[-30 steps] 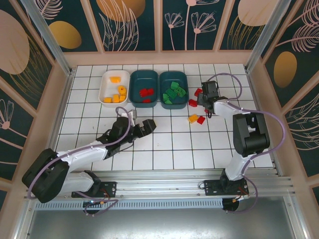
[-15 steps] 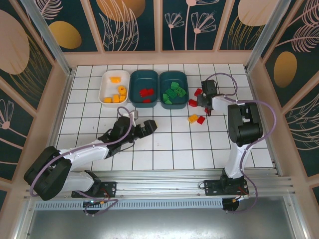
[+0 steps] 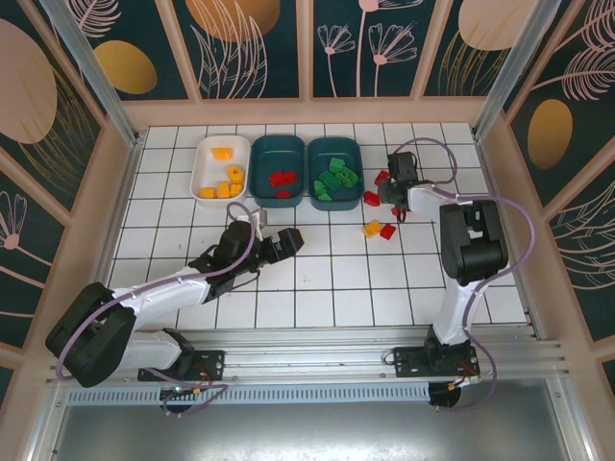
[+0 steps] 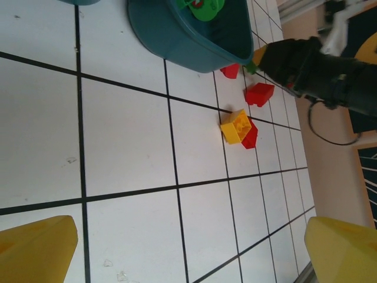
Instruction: Sort the legos into containers by color
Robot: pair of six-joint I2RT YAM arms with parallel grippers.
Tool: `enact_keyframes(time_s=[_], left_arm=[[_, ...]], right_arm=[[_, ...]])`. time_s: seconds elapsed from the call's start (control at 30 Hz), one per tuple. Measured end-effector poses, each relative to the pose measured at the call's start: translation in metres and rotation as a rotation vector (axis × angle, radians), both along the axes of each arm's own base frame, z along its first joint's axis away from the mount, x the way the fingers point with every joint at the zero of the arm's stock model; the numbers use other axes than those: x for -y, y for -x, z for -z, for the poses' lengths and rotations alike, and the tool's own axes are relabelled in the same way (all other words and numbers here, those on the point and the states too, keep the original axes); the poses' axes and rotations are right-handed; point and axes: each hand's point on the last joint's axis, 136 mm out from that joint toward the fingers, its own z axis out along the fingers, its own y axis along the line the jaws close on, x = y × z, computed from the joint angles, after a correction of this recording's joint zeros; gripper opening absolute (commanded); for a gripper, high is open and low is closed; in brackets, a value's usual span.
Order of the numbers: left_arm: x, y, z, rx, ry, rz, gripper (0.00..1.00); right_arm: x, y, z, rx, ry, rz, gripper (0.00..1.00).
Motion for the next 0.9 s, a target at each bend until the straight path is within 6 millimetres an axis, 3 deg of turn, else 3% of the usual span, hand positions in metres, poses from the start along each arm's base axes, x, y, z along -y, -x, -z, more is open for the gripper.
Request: enact_keyframes(time_s=[0.17, 0.27, 0.33, 0.37, 0.47, 0.67, 0.73, 0.9], left_arm=[[-0.022, -0.008, -0.006, 0.032, -0.054, -0.114, 0.99], [-0.039, -0.012, -0.015, 0.061, -0.08, -0.198, 0.99], [-0.05, -0.014, -0.017, 0.067, -0.099, -0.246, 0.99], [-0.056, -0.015, -0.017, 0.067, -0.114, -0.267, 0.99], [-0.067, -0.014, -0.014, 0.06, -0.148, -0.304, 0.98], [-0.08, -0.006, -0.023, 0.085, -0.137, -0.33, 0.98], [-0.082, -0.004, -0.024, 0.093, -0.129, -0.329, 0.98], [-0.082, 0.002, -0.013, 0.076, -0.133, -0.309, 0.99]], right_arm=[[-0.049, 0.001, -0.051, 0.106, -0.05, -0.096, 0.22], [-0.084, -0.011, -0.072, 0.146, -0.09, -0.161, 0.24], [-0.102, -0.022, -0.079, 0.162, -0.109, -0.193, 0.33], [-0.11, -0.028, -0.079, 0.164, -0.123, -0.207, 0.45], [-0.122, -0.036, -0.071, 0.143, -0.134, -0.233, 0.6], [-0.115, -0.034, -0.065, 0.129, -0.144, -0.203, 0.64], [-0.099, -0.032, -0.062, 0.125, -0.141, -0.153, 0.64], [-0.038, -0.034, -0.046, 0.108, -0.145, 0.023, 0.65]])
